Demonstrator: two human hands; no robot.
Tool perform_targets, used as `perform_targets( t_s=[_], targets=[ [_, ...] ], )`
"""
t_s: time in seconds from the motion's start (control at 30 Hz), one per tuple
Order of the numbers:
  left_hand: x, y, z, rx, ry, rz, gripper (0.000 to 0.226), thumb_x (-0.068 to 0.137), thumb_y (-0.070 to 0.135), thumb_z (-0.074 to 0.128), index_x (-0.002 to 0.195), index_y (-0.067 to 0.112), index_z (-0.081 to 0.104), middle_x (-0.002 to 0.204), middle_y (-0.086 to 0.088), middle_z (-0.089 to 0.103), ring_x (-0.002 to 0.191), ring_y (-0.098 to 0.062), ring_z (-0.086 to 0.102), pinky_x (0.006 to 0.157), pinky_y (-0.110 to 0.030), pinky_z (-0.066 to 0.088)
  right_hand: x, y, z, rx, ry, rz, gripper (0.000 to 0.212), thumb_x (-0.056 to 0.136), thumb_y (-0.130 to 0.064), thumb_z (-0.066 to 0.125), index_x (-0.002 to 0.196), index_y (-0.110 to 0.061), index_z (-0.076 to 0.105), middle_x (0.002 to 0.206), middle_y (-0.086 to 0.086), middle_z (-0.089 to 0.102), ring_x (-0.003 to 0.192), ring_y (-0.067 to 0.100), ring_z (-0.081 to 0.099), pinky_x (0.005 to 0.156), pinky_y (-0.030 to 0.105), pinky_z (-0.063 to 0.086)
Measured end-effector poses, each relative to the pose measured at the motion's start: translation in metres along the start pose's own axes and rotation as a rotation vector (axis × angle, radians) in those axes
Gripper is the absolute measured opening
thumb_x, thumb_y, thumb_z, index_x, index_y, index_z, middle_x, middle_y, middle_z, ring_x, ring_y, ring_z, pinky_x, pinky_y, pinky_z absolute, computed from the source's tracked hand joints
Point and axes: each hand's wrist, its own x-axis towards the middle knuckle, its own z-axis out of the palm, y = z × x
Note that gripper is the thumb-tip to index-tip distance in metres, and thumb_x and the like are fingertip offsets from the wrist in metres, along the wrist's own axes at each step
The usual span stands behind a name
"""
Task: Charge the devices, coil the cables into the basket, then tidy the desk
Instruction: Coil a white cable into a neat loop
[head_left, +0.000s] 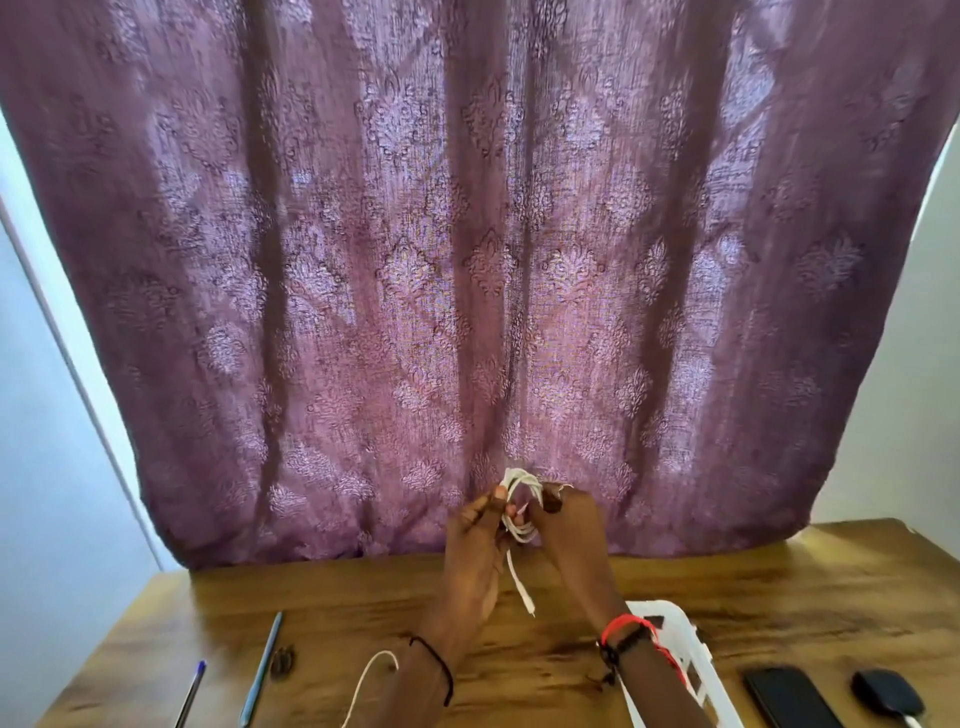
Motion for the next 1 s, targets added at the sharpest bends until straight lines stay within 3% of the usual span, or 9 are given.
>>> perform_targets(
  t_s=[0.1,0.2,0.33,0.47,0.6,0.67,0.77,0.87,1.0],
  targets=[
    [0.001,-0.003,-0.004,0.019,-0.031,0.002,0.018,0.093,0.005,0.048,0.095,0.0,0.065,0.067,-0.003,0.066,0.06,-0.01,0.063,0.064,-0.026,0.055,0.001,0.0,-0.005,-0.031,0.032,-0.006,0.025,0.084,-0.027,0.064,0.065,-0.01,0.064,0.076,0.018,0.069,0.067,0.02,0.058,0.052,0.024,0.023],
    [-0.002,-0.004,-0.006,0.042,-0.106,0.003,0.019,0.092,0.006,0.047,0.097,-0.002,0.065,0.071,-0.002,0.07,0.066,-0.009,0.065,0.072,-0.025,0.055,0.0,0.001,-0.007,-0.043,0.07,-0.042,0.029,0.084,-0.026,0.064,0.058,-0.015,0.056,0.066,0.016,0.064,0.061,0.018,0.052,0.052,0.026,0.022],
    [-0.003,-0.003,-0.012,0.282,-0.124,0.089,0.02,0.088,0.012,0.056,0.098,0.002,0.07,0.084,-0.005,0.073,0.075,-0.009,0.065,0.074,-0.022,0.053,0.0,0.002,-0.007,-0.054,0.055,-0.075,0.026,0.083,-0.028,0.065,0.073,-0.005,0.071,0.07,0.015,0.069,0.067,0.021,0.064,0.057,0.032,0.034],
    [0.003,-0.003,-0.02,0.582,-0.076,0.229,0.017,0.09,0.006,0.056,0.083,0.016,0.068,0.069,0.01,0.071,0.067,0.004,0.061,0.065,-0.013,0.047,-0.005,0.001,-0.005,0.007,0.064,-0.082,0.016,0.083,-0.023,0.062,0.082,-0.011,0.072,0.075,0.009,0.072,0.071,0.017,0.066,0.061,0.031,0.043],
    [0.006,-0.006,-0.032,0.753,-0.032,0.302,0.012,0.092,0.011,0.055,0.094,0.014,0.067,0.084,0.004,0.072,0.077,0.001,0.063,0.07,-0.018,0.05,-0.004,0.0,-0.004,-0.037,0.023,-0.089,0.018,0.082,-0.023,0.059,0.093,-0.018,0.072,0.085,0.002,0.074,0.08,0.014,0.066,0.06,0.021,0.04],
    [0.01,-0.008,-0.039,0.788,-0.01,0.309,0.012,0.092,0.013,0.055,0.098,0.008,0.065,0.086,0.003,0.07,0.075,0.005,0.062,0.068,-0.015,0.049,-0.001,-0.003,-0.007,0.077,-0.068,-0.089,0.017,0.082,-0.015,0.062,0.096,-0.015,0.072,0.089,0.002,0.074,0.08,0.008,0.064,0.063,0.014,0.043],
    [0.013,-0.01,-0.045,0.736,0.006,0.265,0.014,0.093,0.016,0.055,0.099,0.008,0.065,0.089,0.0,0.071,0.084,-0.006,0.064,0.076,-0.026,0.053,0.003,-0.005,-0.014,0.414,-0.227,0.025,0.027,0.079,0.0,0.066,0.105,-0.01,0.067,0.1,0.013,0.071,0.081,0.01,0.065,0.084,0.032,0.054],
    [0.012,-0.009,-0.045,0.62,-0.029,0.202,0.014,0.093,0.018,0.054,0.098,0.012,0.066,0.094,-0.001,0.072,0.09,-0.015,0.064,0.083,-0.04,0.053,0.005,-0.005,-0.022,0.732,-0.406,0.146,0.035,0.076,0.008,0.065,0.103,-0.014,0.064,0.104,0.018,0.068,0.079,0.019,0.068,0.075,0.036,0.053],
    [0.012,-0.008,-0.033,0.52,-0.078,0.161,0.015,0.093,0.013,0.053,0.102,0.006,0.063,0.092,-0.005,0.07,0.084,-0.014,0.063,0.074,-0.029,0.055,0.006,0.002,-0.027,1.221,-0.622,0.287,0.043,0.066,0.006,0.069,0.106,-0.006,0.061,0.096,0.016,0.07,0.075,0.023,0.07,0.067,0.036,0.058]
  ],
)
